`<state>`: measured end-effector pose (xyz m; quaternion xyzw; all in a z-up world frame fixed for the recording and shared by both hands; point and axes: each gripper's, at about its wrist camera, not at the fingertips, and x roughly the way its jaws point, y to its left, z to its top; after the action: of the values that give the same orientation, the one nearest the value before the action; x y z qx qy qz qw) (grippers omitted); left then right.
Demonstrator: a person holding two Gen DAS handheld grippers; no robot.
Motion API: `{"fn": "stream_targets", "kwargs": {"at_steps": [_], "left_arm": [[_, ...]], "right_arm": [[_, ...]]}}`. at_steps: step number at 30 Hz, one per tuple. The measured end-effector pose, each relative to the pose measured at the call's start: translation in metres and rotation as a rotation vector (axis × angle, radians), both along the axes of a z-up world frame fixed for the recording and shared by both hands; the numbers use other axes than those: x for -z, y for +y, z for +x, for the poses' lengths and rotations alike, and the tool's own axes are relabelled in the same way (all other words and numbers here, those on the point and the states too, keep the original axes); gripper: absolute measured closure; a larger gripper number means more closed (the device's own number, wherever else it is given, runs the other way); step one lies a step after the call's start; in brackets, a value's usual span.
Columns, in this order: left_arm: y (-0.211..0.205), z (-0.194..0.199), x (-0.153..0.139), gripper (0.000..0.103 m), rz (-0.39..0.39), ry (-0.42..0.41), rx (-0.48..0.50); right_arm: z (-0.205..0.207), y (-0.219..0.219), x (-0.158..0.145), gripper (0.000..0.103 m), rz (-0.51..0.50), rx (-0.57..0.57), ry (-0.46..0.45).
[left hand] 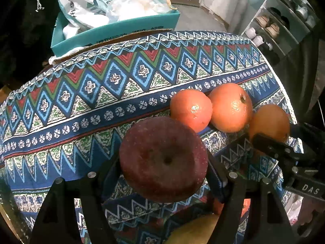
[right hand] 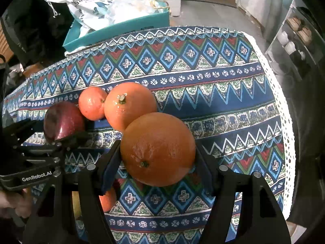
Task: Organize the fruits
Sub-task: 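Grasp the large orange with the right gripper while the left gripper grasps the red apple, then carry the large orange and red apple together toward the green glass bowl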
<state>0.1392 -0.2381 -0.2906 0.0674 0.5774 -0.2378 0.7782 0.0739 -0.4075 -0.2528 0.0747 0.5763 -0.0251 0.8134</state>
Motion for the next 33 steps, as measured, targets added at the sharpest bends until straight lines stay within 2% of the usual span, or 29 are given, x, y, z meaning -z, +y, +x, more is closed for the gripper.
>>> {"fn": "stream_targets", "kwargs": {"at_steps": [9,33], "left_arm": [[0.01,-0.01,-0.034,0.027,-0.013,-0.061,0.001],[0.066,-0.038,-0.122,0.026,-0.072,-0.201,-0.065]], "right_arm": [[0.0,0.01,-0.017,0.034,-0.002,-0.021,-0.042],[-0.012,0.063,-0.096,0.034,-0.005,-0.121,-0.211]]}}
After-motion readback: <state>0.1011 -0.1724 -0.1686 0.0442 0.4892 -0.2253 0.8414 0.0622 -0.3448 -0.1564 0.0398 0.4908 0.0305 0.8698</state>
